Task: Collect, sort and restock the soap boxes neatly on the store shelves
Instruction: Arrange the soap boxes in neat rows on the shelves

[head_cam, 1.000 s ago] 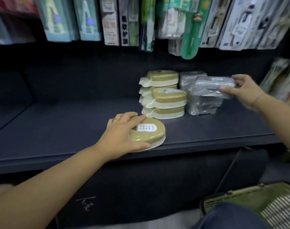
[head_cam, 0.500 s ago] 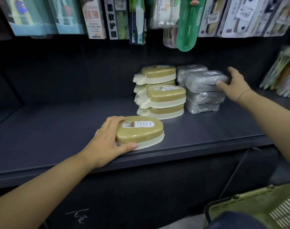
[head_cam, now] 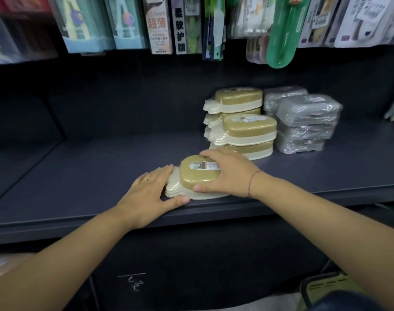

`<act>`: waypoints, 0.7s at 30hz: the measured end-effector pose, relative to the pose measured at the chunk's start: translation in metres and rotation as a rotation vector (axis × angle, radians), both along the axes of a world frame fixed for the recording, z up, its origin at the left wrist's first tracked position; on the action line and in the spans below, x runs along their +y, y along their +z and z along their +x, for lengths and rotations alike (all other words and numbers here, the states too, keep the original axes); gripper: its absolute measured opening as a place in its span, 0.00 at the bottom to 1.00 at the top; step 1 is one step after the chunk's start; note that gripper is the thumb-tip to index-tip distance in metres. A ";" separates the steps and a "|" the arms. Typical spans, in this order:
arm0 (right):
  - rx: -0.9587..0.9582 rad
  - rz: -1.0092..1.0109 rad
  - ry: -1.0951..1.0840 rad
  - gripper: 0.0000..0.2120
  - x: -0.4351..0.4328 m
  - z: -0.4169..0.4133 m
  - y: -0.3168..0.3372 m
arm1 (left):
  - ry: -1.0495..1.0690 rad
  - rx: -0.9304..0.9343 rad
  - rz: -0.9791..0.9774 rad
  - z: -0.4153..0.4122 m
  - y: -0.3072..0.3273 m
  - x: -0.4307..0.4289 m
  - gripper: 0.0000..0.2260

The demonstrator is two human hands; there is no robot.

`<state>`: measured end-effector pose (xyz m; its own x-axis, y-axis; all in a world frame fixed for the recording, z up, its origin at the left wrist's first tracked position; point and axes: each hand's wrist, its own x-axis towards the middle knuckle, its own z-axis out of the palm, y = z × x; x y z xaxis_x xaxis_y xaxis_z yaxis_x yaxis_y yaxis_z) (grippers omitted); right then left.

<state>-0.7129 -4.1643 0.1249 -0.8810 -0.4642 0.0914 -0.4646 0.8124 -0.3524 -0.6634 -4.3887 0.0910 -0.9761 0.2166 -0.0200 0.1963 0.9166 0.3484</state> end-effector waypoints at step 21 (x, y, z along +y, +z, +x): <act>0.050 -0.025 -0.092 0.29 0.082 -0.103 0.100 | -0.032 0.032 -0.086 0.002 -0.009 -0.021 0.53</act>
